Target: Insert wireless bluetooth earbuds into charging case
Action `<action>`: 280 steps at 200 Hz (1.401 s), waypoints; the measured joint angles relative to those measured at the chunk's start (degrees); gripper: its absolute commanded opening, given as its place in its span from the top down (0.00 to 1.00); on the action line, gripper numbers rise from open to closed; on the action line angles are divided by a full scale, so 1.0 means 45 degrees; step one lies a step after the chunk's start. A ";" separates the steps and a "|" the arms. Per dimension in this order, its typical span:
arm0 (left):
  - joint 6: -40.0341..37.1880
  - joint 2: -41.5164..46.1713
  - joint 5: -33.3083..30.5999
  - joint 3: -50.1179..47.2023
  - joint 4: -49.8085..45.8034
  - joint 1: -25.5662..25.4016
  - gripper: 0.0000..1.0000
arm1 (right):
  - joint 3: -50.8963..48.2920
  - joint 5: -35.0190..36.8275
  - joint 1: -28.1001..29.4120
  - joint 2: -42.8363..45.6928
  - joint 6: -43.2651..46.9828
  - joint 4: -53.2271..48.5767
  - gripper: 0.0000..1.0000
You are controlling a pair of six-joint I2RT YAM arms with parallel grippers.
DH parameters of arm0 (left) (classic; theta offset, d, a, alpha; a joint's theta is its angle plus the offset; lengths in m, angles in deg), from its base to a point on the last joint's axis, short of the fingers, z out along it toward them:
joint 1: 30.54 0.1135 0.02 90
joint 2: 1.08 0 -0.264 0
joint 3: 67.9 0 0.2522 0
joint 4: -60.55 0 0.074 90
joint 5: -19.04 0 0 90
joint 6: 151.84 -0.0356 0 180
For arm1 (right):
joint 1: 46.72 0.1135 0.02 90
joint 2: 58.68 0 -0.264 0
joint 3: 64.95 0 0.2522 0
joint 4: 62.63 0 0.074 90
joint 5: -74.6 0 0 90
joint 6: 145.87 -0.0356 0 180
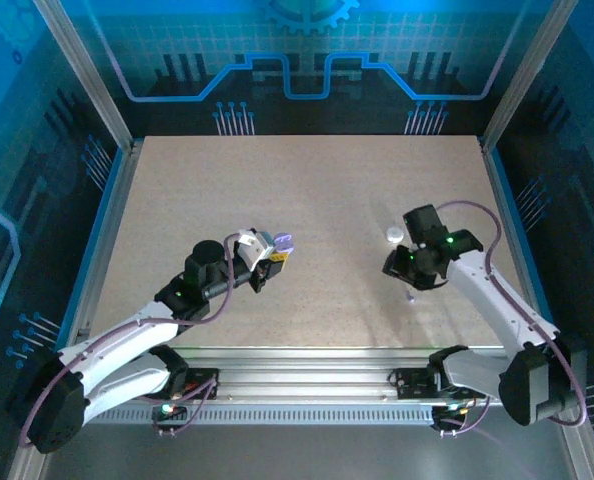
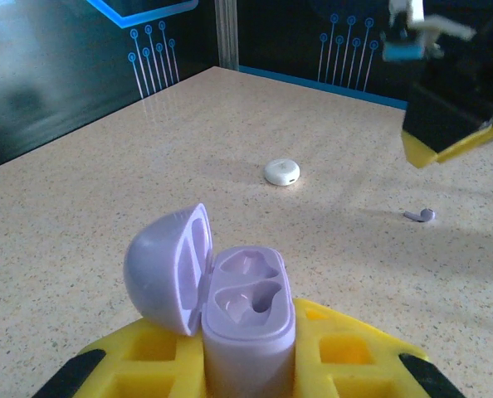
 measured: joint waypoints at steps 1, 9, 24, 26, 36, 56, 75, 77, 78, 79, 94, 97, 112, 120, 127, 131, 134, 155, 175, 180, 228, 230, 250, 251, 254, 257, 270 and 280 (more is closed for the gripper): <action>0.0000 -0.0005 0.0000 0.0000 0.0000 0.0000 0.82 | -0.0039 -0.0005 -0.0049 -0.0010 0.0000 -0.0005 0.52; 0.0000 -0.0005 0.0000 0.0000 0.0000 -0.0005 0.82 | -0.0408 -0.0141 -0.0525 -0.0073 0.0024 -0.0121 0.52; 0.0000 -0.0005 0.0000 0.0000 0.0000 0.0000 0.82 | -0.0753 -0.0389 -0.1224 -0.0345 0.0219 -0.0165 0.52; 0.0000 -0.0005 0.0000 0.0000 0.0000 -0.0005 0.82 | -0.0767 -0.0442 -0.1321 -0.0408 0.0253 -0.0160 0.52; 0.0000 -0.0015 0.0000 0.0000 0.0005 -0.0005 0.82 | -0.0792 -0.0554 -0.1724 -0.0792 0.0491 -0.0049 0.53; 0.0000 -0.0102 0.0000 0.0019 -0.0010 -0.0005 0.82 | -0.0792 -0.0763 -0.2341 -0.1749 0.1030 0.0476 0.54; 0.0000 -0.0233 0.0000 0.0083 -0.0034 0.0000 0.82 | -0.0792 -0.0845 -0.2681 -0.2521 0.1428 0.0967 0.56; 0.0000 -0.0243 0.0005 0.0092 -0.0034 0.0000 0.82 | -0.0792 -0.0855 -0.2710 -0.2613 0.1496 0.1025 0.56; 0.0000 -0.0248 0.0000 0.0097 -0.0039 0.0000 0.82 | -0.0792 -0.0855 -0.2725 -0.2637 0.1515 0.1044 0.56; 0.0000 -0.0257 0.0005 0.0097 -0.0034 0.0000 0.82 | -0.0792 -0.0860 -0.2744 -0.2691 0.1545 0.1078 0.56; 0.0000 -0.0345 0.0005 0.0146 -0.0034 0.0000 0.82 | -0.0787 -0.0913 -0.2880 -0.3191 0.1783 0.1418 0.57; 0.0000 -0.0364 0.0005 0.0155 -0.0029 0.0000 0.82 | -0.0782 -0.0933 -0.2900 -0.3308 0.1851 0.1481 0.57; 0.0000 -0.0447 0.0005 0.0165 -0.0039 0.0000 0.82 | -0.0753 -0.0996 -0.2934 -0.3813 0.2045 0.1768 0.57; 0.0000 -0.0476 0.0005 0.0165 -0.0039 0.0000 0.82 | -0.0738 -0.0996 -0.2934 -0.4051 0.2137 0.1914 0.57; 0.0000 -0.0500 0.0005 0.0165 -0.0039 0.0000 0.82 | -0.0729 -0.0991 -0.2934 -0.4240 0.2215 0.2016 0.57; 0.0000 -0.0510 0.0005 0.0165 -0.0049 0.0000 0.82 | -0.0724 -0.0996 -0.2934 -0.4342 0.2254 0.2079 0.57; 0.0000 -0.0510 0.0005 0.0165 -0.0053 0.0000 0.82 | -0.0719 -0.0991 -0.2934 -0.4405 0.2268 0.2108 0.57; -0.0005 -0.0510 0.0005 0.0165 -0.0102 0.0000 0.82 | -0.0646 -0.0991 -0.2934 -0.4867 0.2414 0.2356 0.57; -0.0005 -0.0510 0.0005 0.0165 -0.0175 0.0000 0.82 | -0.0636 -0.1010 -0.2934 -0.5119 0.2506 0.2550 0.58; -0.0005 -0.0510 0.0005 0.0165 -0.0189 0.0000 0.82 | -0.0636 -0.1010 -0.2934 -0.5144 0.2545 0.2555 0.58; -0.0005 -0.0588 0.0005 0.0165 -0.0204 0.0000 0.82 | -0.0583 -0.0899 -0.2807 -0.5187 0.2744 0.2458 0.63; -0.0005 -0.0597 0.0005 0.0165 -0.0204 0.0000 0.82 | -0.0573 -0.0874 -0.2788 -0.5192 0.2749 0.2443 0.64; -0.0005 -0.0612 0.0005 0.0165 -0.0223 0.0000 0.82 | -0.0457 -0.0738 -0.2633 -0.5299 0.2890 0.2317 0.65; -0.0005 -0.0612 0.0005 0.0165 -0.0223 0.0000 0.82 | -0.0452 -0.0738 -0.2623 -0.5304 0.2895 0.2312 0.65; -0.0005 -0.0612 0.0005 0.0165 -0.0223 0.0000 0.82 | -0.0442 -0.0738 -0.2594 -0.5319 0.2890 0.2297 0.65; -0.0005 -0.0612 0.0005 0.0165 -0.0223 0.0000 0.82 | -0.0418 -0.0729 -0.2560 -0.5333 0.2924 0.2288 0.65; -0.0005 -0.0612 0.0005 0.0165 -0.0228 0.0000 0.82 | -0.0335 -0.0743 -0.2429 -0.5416 0.2987 0.2229 0.67; -0.0005 -0.0612 0.0005 0.0165 -0.0228 0.0000 0.82 | -0.0301 -0.0792 -0.2254 -0.5474 0.3084 0.2229 0.68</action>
